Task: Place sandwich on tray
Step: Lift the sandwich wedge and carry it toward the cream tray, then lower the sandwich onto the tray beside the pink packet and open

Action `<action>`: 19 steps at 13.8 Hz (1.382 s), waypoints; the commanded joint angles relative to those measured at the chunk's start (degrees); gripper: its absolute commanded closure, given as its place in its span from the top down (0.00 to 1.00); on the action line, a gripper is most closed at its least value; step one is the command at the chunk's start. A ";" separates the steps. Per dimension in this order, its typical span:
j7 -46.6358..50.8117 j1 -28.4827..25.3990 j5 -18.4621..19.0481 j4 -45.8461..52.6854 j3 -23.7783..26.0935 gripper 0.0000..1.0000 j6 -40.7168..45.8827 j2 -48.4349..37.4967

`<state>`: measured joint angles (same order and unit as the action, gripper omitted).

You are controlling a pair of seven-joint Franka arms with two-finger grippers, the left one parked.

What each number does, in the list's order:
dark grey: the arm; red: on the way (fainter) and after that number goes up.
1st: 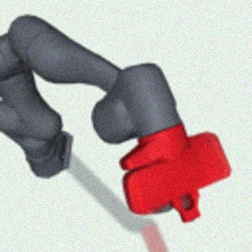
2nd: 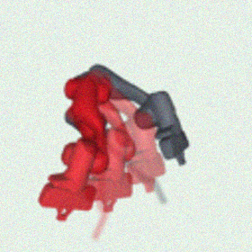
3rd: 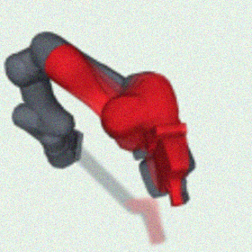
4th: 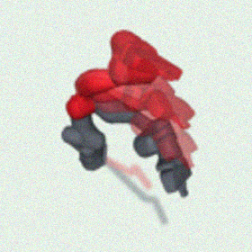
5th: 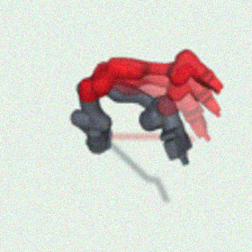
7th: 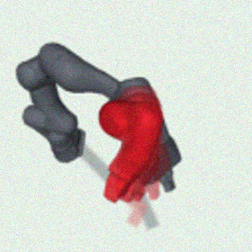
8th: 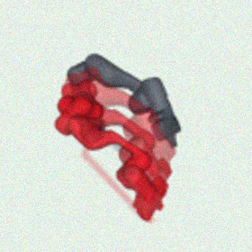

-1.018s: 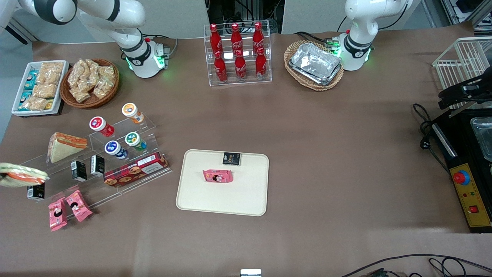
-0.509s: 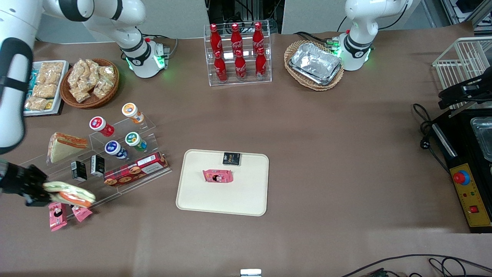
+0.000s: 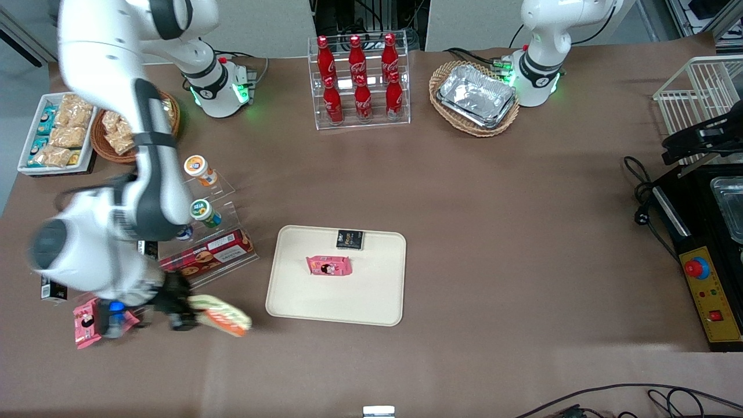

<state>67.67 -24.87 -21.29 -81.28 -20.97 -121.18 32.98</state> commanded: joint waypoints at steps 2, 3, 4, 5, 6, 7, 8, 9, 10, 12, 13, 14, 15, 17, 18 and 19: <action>12.29 -10.53 -0.78 0.77 -0.91 0.00 -6.96 5.34; 13.88 -12.21 -0.78 0.77 -0.91 0.00 -7.49 5.87; 15.37 -13.70 -0.69 0.69 -0.91 0.00 -7.50 6.22; 16.52 -14.85 -0.69 0.60 -0.83 0.00 -7.50 6.57; 17.23 -16.17 -0.69 0.34 -0.91 0.00 -7.58 7.27; 17.15 -16.96 -0.60 0.07 -0.91 0.00 -7.76 8.06; 16.45 -17.67 0.01 -0.19 -0.91 0.00 -9.15 8.59; 16.10 -18.02 2.19 -1.59 -0.83 0.00 -11.08 8.68; 16.00 -19.33 3.87 -2.38 -0.65 0.00 -12.49 8.86; 16.00 -20.48 5.99 -2.74 -0.65 0.00 -12.86 9.74; 15.92 -20.49 6.25 -2.83 -0.65 0.00 -12.86 10.17; 15.92 -20.49 6.95 -2.83 -0.65 0.00 -13.12 10.96; 15.92 -20.49 7.48 -2.83 -0.65 0.00 -13.90 11.84; 15.92 -20.49 7.40 -2.83 -0.65 0.00 -16.36 13.60; 16.00 -20.49 7.31 -2.83 -0.65 0.07 -16.90 14.13; 16.26 -20.57 7.22 -2.74 -0.65 0.23 -16.99 14.48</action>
<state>83.88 -45.05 -14.54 -84.32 -21.11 -136.00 45.82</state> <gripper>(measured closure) 0.793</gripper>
